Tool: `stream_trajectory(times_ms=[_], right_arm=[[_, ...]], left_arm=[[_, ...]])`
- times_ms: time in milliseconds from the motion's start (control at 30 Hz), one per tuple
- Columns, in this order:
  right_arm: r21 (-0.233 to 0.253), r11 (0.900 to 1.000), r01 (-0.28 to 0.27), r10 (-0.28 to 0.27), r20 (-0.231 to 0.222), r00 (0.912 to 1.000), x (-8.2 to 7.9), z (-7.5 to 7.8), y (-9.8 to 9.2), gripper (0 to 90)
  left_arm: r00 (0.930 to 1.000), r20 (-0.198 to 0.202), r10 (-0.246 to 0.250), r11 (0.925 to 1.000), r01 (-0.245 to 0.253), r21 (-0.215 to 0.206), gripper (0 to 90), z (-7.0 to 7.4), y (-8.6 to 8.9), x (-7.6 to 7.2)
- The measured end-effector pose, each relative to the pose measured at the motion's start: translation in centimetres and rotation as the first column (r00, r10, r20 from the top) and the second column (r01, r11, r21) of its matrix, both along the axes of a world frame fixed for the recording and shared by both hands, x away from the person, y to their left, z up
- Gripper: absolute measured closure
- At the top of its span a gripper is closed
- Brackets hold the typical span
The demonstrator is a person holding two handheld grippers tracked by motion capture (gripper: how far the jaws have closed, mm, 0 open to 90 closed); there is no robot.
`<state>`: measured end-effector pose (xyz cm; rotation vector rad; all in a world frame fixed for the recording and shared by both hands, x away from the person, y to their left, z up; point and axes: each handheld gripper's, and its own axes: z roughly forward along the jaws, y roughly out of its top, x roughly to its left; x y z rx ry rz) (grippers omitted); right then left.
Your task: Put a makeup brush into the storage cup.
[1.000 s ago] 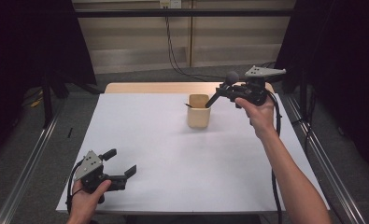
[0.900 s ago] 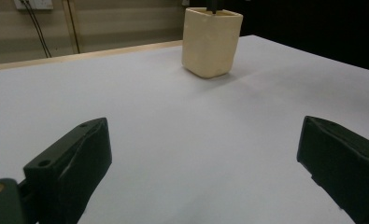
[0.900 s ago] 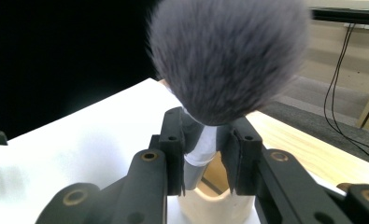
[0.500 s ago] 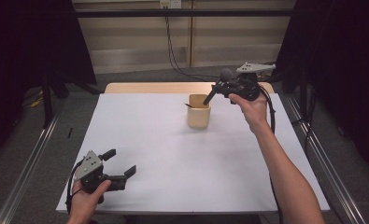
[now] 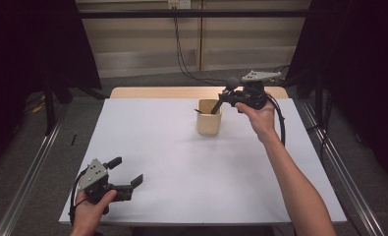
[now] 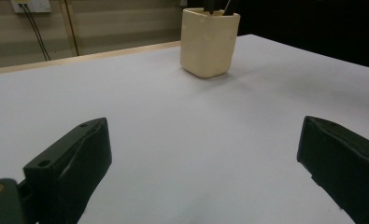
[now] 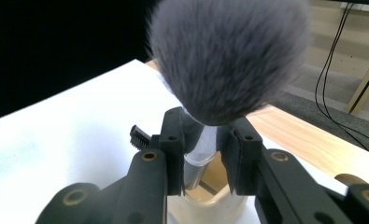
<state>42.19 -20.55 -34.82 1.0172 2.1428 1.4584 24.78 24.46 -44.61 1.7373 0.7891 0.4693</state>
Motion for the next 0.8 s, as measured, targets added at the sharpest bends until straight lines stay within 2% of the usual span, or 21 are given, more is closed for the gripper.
stream_trajectory(times_ms=[800], right_arm=[[-0.017,1.0,0.012,-0.012,-0.028,0.9995,0.9,-2.6,0.1,71.9]], left_arm=[[0.9999,0.002,0.017,0.9997,-0.017,0.018,2.9,-0.1,0.1,0.1]])
